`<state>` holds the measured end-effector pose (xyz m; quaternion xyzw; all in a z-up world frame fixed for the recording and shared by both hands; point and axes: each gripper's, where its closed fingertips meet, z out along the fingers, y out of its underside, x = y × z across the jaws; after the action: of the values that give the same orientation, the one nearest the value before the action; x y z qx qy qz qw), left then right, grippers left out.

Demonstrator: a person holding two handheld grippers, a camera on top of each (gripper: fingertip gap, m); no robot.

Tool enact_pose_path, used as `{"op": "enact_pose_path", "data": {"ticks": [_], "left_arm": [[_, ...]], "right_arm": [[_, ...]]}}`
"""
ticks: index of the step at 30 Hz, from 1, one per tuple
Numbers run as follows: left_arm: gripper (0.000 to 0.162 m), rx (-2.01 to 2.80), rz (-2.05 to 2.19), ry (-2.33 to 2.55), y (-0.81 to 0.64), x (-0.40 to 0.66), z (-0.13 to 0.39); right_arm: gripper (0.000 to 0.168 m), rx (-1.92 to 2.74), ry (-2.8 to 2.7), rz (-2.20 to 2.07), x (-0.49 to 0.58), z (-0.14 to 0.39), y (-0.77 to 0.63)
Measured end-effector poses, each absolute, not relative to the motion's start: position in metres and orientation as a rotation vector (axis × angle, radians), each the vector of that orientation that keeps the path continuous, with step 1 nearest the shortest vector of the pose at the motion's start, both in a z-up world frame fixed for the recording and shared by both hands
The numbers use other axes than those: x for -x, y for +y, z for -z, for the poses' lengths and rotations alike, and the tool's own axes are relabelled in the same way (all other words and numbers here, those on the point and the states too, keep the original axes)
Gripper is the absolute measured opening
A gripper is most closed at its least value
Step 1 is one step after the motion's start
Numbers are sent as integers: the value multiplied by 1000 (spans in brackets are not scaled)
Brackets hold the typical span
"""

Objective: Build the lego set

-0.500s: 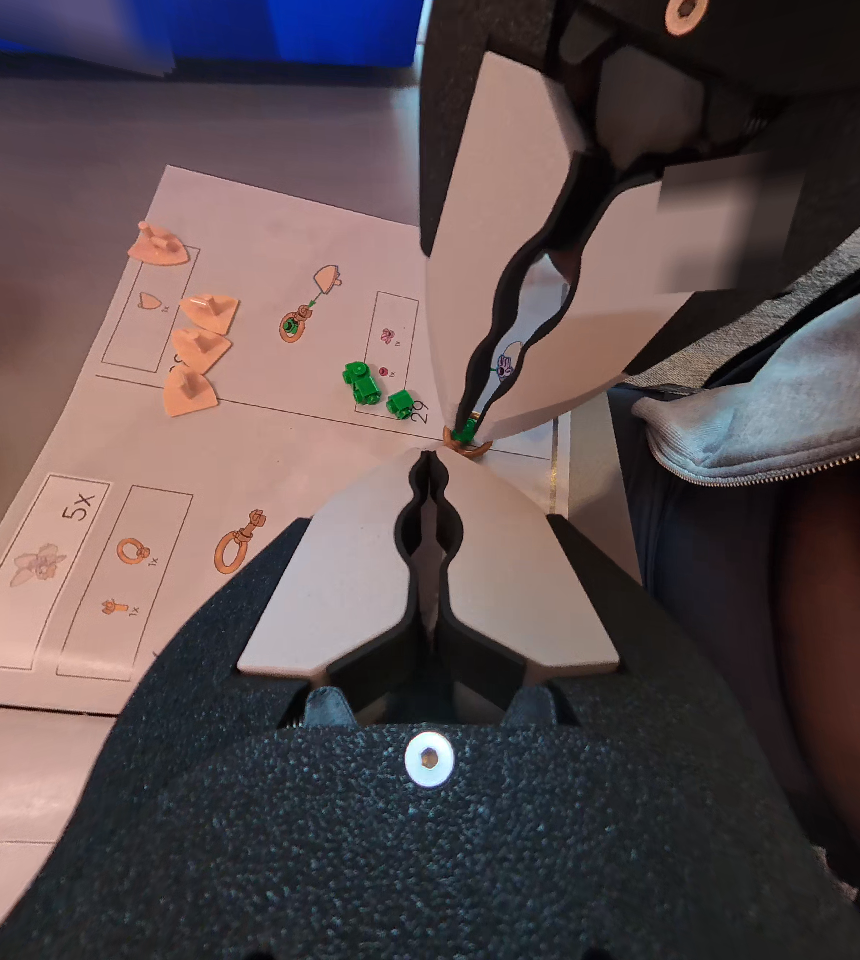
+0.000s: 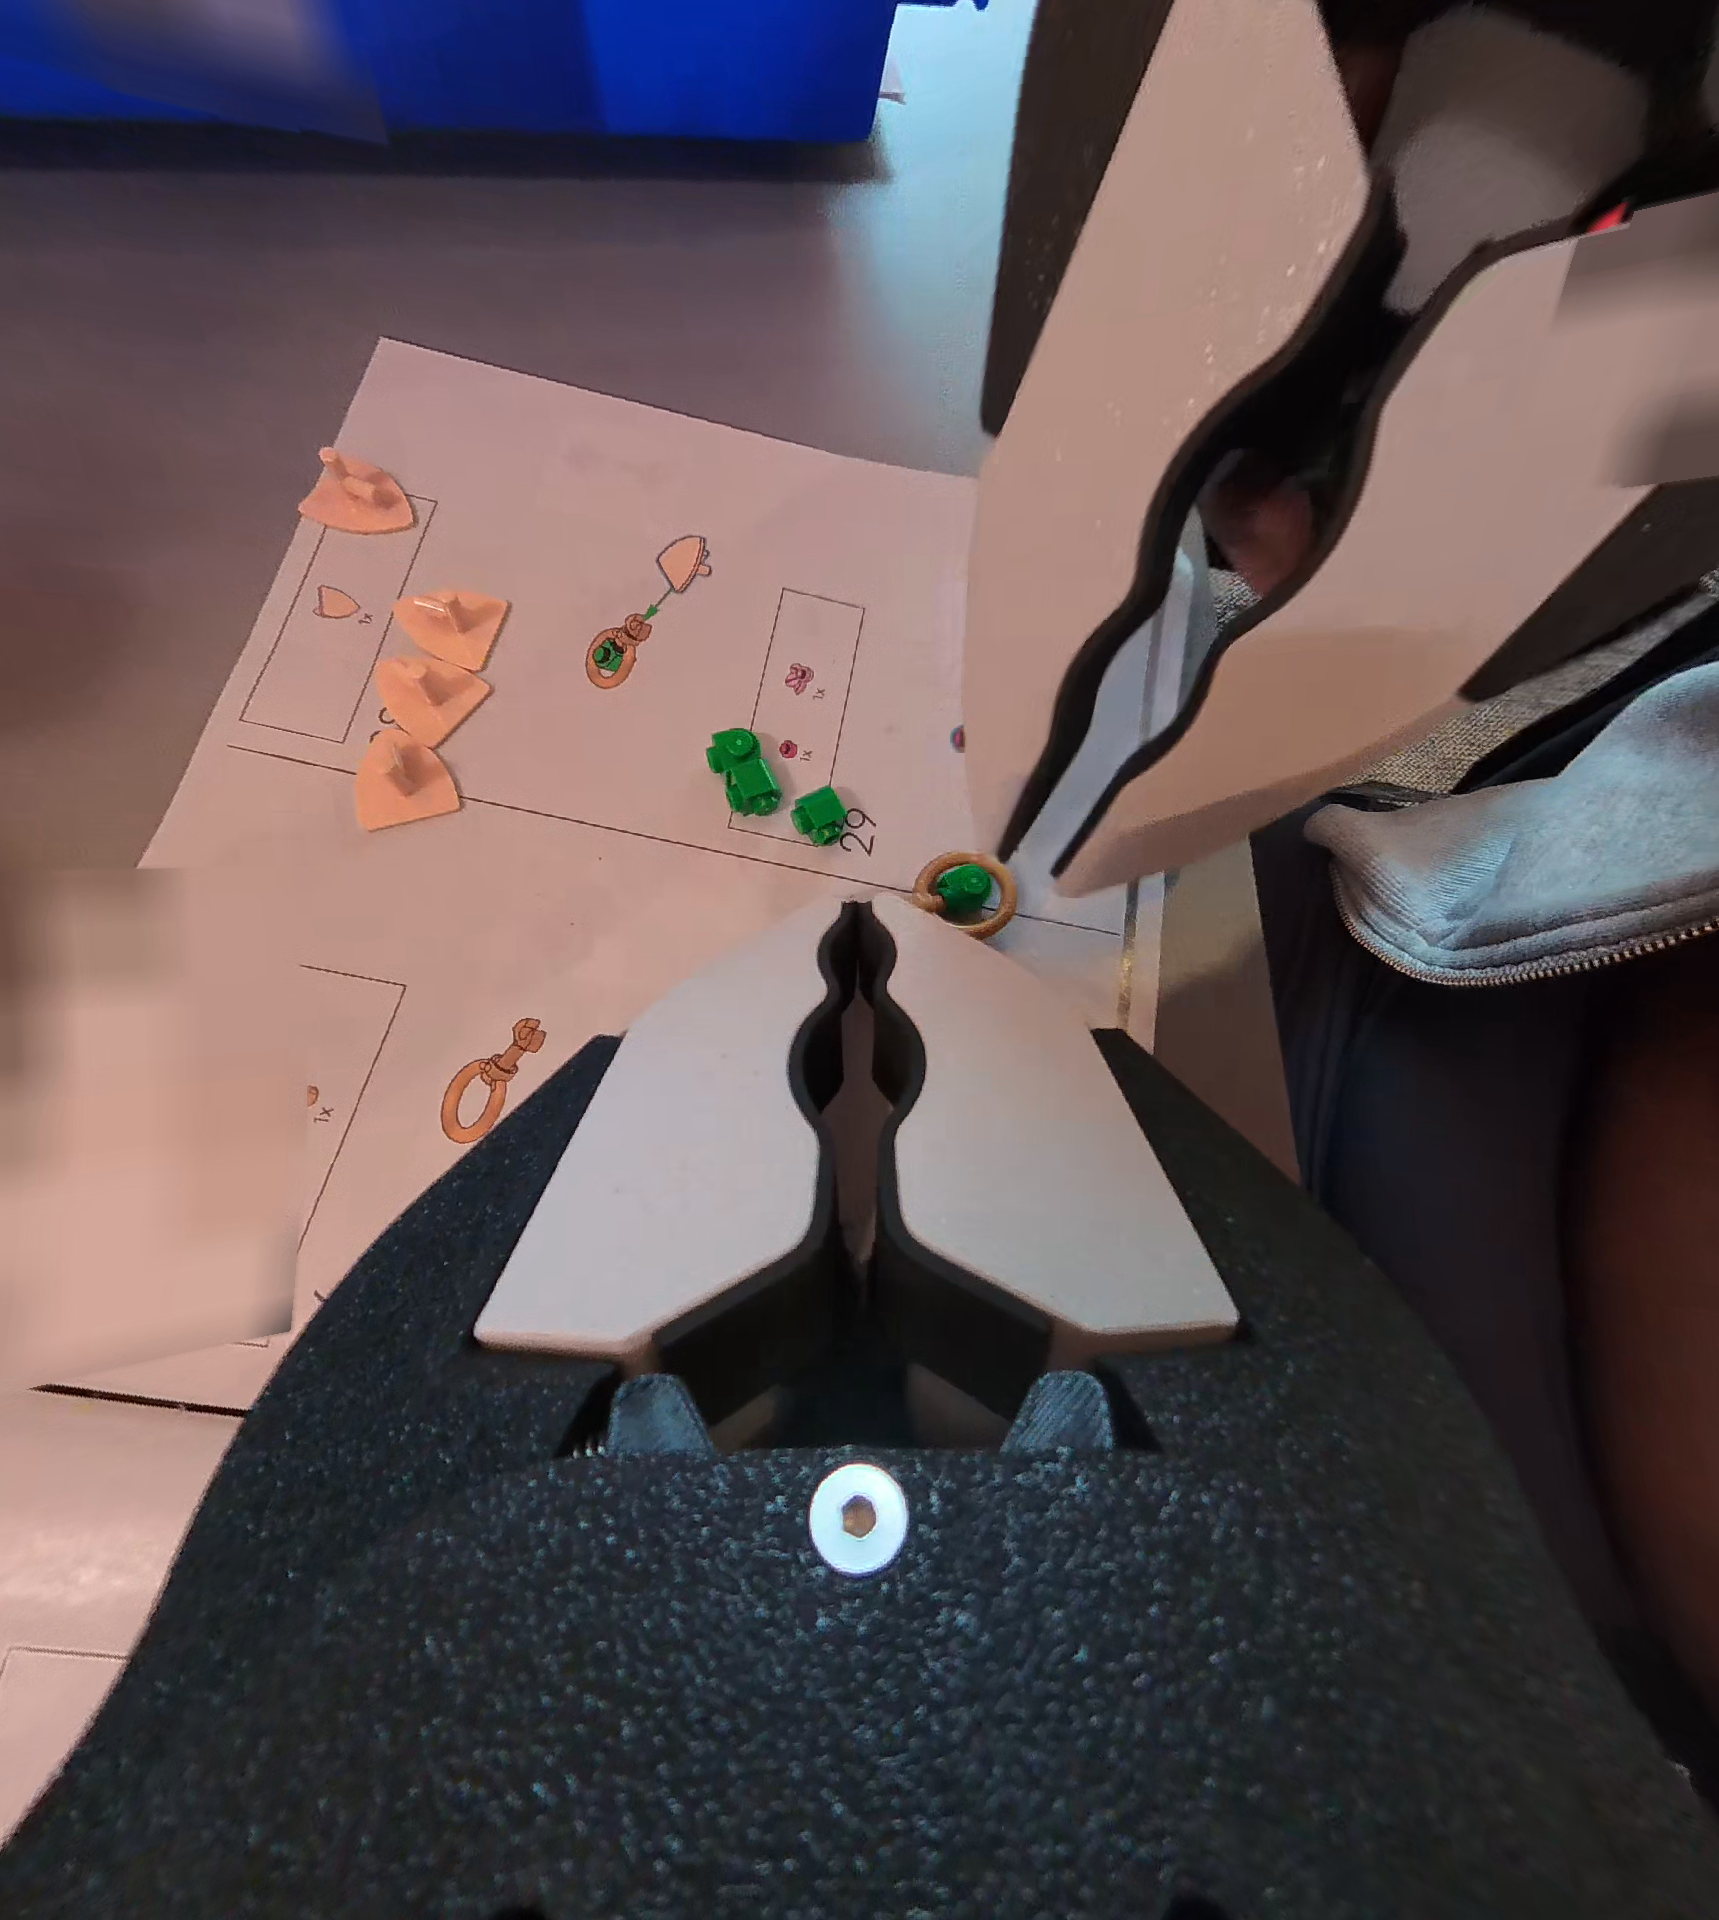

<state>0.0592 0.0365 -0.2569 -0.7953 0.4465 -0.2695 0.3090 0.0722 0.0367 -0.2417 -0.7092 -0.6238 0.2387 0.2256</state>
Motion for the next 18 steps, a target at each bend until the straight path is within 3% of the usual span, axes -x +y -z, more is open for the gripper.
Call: {"op": "enact_pose_path", "data": {"ticks": [18], "left_arm": [[0,2059,589,1187,39,-59,259]], "right_arm": [[5,1627,-2090,-437,-72,255,44]]}}
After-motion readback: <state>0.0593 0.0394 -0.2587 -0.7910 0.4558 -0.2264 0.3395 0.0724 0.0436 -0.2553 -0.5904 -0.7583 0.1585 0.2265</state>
